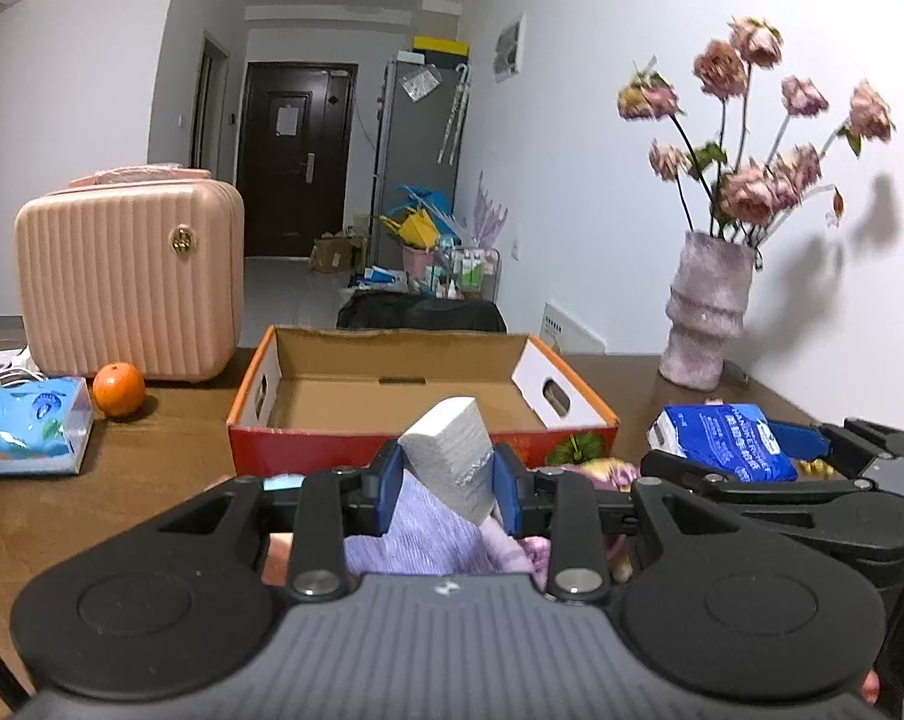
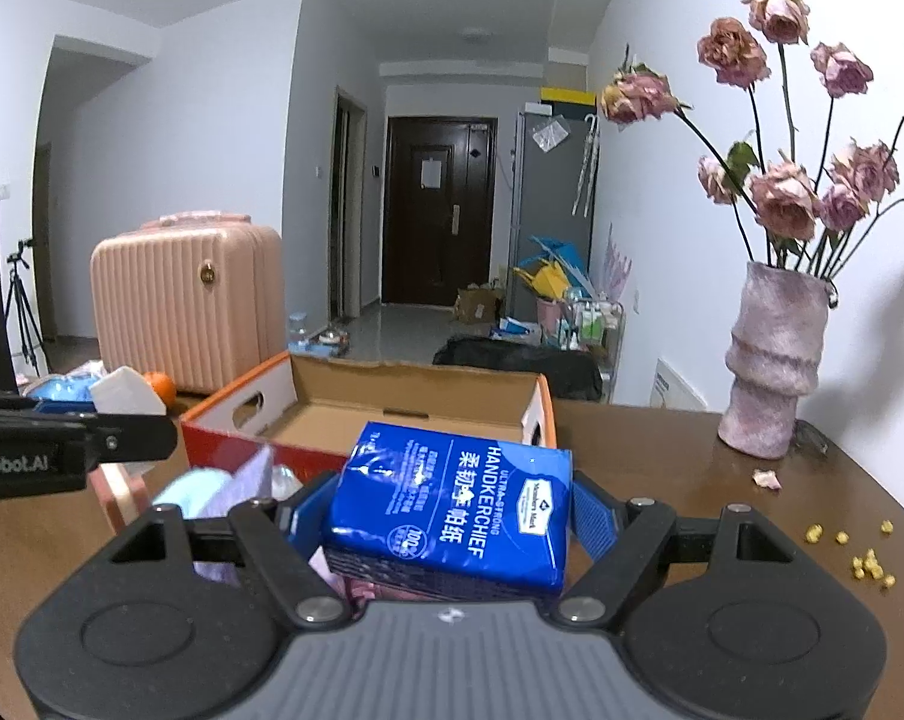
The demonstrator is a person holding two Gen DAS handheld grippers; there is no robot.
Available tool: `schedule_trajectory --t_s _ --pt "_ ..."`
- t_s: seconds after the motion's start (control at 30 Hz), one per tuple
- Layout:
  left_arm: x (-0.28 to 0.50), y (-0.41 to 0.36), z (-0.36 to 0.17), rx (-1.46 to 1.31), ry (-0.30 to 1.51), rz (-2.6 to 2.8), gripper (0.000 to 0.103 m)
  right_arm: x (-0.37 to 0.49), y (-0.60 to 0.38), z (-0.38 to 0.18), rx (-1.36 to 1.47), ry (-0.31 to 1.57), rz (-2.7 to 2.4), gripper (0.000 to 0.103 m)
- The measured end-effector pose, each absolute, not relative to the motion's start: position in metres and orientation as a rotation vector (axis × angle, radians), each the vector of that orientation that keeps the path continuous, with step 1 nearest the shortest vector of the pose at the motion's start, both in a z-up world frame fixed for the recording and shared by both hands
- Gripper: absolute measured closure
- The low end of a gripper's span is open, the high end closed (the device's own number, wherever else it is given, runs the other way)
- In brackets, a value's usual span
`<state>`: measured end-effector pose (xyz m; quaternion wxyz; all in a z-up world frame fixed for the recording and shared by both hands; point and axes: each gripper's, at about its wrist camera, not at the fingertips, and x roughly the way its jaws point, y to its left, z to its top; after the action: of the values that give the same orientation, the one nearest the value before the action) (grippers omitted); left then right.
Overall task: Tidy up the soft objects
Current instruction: 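Lift both held items over the cardboard box and lower them inside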
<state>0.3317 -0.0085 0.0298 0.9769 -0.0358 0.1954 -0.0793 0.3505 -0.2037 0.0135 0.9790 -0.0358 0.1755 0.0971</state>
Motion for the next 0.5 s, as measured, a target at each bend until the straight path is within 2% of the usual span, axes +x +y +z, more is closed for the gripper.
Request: schedule_trajectory --t_s 0.5 --pt "0.376 -0.001 0.043 -0.112 0.366 -0.114 0.07 0.394 -0.188 0.029 -0.075 0.327 0.197 0.024"
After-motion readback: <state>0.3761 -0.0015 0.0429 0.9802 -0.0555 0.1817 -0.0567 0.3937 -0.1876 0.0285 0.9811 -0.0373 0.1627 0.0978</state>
